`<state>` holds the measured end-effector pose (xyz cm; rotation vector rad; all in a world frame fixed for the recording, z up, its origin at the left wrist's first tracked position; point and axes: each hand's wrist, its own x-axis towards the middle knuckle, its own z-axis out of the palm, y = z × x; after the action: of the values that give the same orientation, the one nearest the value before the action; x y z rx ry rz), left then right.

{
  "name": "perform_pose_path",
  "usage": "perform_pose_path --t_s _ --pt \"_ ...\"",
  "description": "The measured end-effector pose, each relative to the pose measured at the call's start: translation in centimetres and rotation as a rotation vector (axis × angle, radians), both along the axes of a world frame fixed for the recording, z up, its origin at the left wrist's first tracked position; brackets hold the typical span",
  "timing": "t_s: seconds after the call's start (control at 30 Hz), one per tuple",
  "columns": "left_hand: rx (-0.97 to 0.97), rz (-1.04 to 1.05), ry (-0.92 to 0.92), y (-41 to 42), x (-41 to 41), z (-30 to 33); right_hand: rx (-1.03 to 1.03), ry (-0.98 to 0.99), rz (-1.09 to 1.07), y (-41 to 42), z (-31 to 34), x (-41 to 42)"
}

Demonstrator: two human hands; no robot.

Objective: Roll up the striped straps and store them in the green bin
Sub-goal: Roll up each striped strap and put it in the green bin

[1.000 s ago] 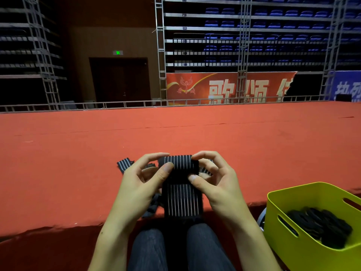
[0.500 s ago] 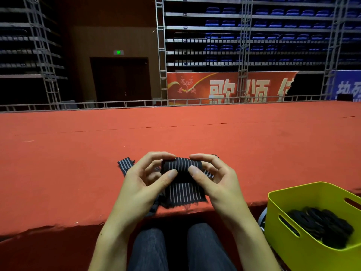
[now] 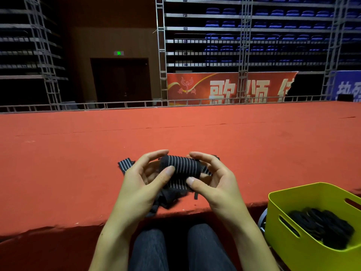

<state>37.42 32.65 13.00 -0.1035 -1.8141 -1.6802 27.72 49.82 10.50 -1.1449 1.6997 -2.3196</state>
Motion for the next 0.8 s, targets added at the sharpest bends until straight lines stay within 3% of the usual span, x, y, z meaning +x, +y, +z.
perform_pose_path --t_s 0.33,0.57,0.8 --pt "-0.122 -0.035 0.031 -0.5 -0.2 -0.6 -0.019 -0.182 0.001 -0.4 0.5 0.1" --pt "-0.101 -0.06 -0.052 -0.2 0.4 0.0 -0.098 -0.155 0.008 -0.1 0.2 -0.5" --pt "-0.106 0.04 -0.06 -0.3 -1.3 -0.2 -0.06 -0.096 0.0 -0.1 -0.6 -1.1"
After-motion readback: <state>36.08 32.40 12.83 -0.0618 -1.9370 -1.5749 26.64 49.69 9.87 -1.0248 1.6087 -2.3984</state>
